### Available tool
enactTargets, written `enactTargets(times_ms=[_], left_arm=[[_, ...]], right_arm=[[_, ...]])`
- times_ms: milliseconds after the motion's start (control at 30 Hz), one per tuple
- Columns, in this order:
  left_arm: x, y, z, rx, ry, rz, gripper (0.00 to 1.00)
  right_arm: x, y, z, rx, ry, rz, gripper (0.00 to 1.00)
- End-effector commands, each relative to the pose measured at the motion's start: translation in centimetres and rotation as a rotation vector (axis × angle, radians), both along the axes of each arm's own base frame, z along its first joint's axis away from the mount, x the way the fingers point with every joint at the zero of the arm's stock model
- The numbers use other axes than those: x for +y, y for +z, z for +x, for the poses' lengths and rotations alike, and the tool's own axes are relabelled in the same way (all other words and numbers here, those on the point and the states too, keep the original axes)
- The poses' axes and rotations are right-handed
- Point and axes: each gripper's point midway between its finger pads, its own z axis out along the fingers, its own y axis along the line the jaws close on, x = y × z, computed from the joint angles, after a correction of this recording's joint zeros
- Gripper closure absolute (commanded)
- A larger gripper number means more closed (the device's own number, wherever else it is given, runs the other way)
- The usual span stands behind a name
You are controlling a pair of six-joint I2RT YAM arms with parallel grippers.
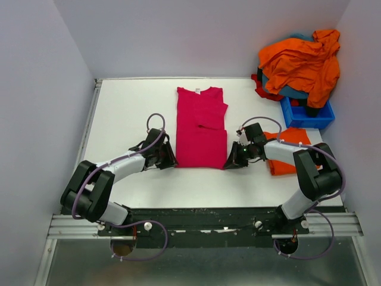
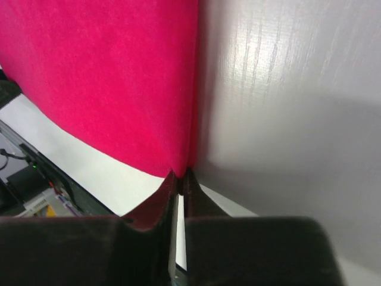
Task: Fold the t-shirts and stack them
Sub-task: Grab one side of the 2/3 rectangular tshirt with both arms
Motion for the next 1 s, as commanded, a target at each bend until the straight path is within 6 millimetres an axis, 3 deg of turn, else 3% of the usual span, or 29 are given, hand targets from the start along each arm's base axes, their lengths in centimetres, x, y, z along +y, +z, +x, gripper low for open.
enactTargets(times_ms=[0,500,633,667,867,967], left_arm=[[-0.5,0.3,0.1,0.005,-0.011,-0.012,0.59],[-1.4,-1.4,-0.3,0.059,-0.029,-0.044,0.62],[-0.6,-2.5,-0.5,0.079,-0.023,0.020,1.00],[-0.3,-2.5,-0.6,0.086,-0.018,0.034,1.00],[-0.1,1.0,-1.7,0.025,-0.042,0.050,1.00],[-0.4,3.2,-2.7,0.010,-0.072,0.046,1.00]], right_arm=[[-0.7,-1.4,-0.4,0.015,-0.012,-0.060,0.97],[-0.6,-0.6,0.0,-0.002,-0.009,-0.056,0.99],[-0.7,-0.2,-0.1,-0.006,-0.013,-0.056,0.99],[-0.7,0.1,-0.2,-0.010,-0.011,-0.056,0.99],[-1.3,2.0,-2.2,-0.040,0.013,-0.038,0.99],[-1.5,4.0,-3.4,-0.073,0.026,-0.019,0.99]])
